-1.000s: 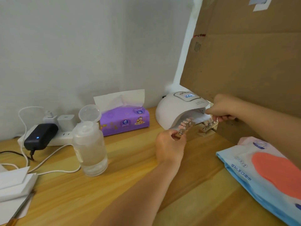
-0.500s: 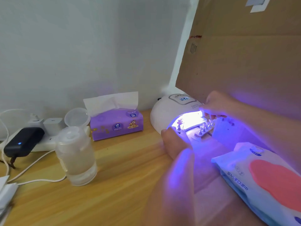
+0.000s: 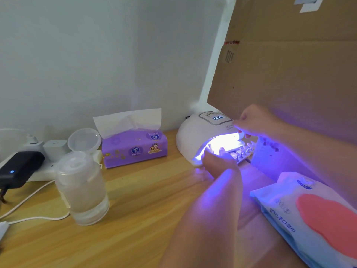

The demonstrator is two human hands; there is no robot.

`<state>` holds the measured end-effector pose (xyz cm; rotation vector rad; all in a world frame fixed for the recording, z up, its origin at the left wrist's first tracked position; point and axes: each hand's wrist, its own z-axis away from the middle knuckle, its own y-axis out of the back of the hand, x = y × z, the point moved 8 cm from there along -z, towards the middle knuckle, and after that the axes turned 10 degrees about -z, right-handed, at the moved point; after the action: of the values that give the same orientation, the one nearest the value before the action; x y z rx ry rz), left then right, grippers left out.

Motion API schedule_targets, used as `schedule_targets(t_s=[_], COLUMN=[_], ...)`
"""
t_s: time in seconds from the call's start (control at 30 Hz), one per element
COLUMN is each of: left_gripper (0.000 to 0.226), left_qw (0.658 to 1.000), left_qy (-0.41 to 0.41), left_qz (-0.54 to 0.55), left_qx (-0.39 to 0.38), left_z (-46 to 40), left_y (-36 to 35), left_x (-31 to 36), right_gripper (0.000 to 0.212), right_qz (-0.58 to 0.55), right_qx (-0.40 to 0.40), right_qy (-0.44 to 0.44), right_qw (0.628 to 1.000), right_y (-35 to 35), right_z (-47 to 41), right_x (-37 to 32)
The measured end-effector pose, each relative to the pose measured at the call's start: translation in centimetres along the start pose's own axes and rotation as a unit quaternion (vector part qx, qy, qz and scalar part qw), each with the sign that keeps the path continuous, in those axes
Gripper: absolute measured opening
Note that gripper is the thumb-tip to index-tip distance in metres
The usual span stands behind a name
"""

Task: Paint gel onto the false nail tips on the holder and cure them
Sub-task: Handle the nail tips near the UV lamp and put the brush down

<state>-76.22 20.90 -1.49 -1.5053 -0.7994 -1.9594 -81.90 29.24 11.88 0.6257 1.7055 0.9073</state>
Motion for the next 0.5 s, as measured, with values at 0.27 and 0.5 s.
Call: schedule_targets(t_s=[0.27,0.5], left_gripper=[0.039,0.018], left_qw=[0.997,0.986], left_qy=[-0.03,-0.102], left_qz=[-0.074,-0.086], left_qx=[0.003,-0.097], left_z=[0.3,0.6], left_y=[0.6,-0.4], left_x=[0.8,2.5], right_gripper=[0.026,0.02], right_qz=[0.007,-0.038], right_qx=[0.002,-0.007], right_qy=[0.041,0.081], right_qw=[0.999,0.996], right_y=[-0.1,-1.0], right_z=[-0.6,-1.5], right_x=[-1.1,-1.3])
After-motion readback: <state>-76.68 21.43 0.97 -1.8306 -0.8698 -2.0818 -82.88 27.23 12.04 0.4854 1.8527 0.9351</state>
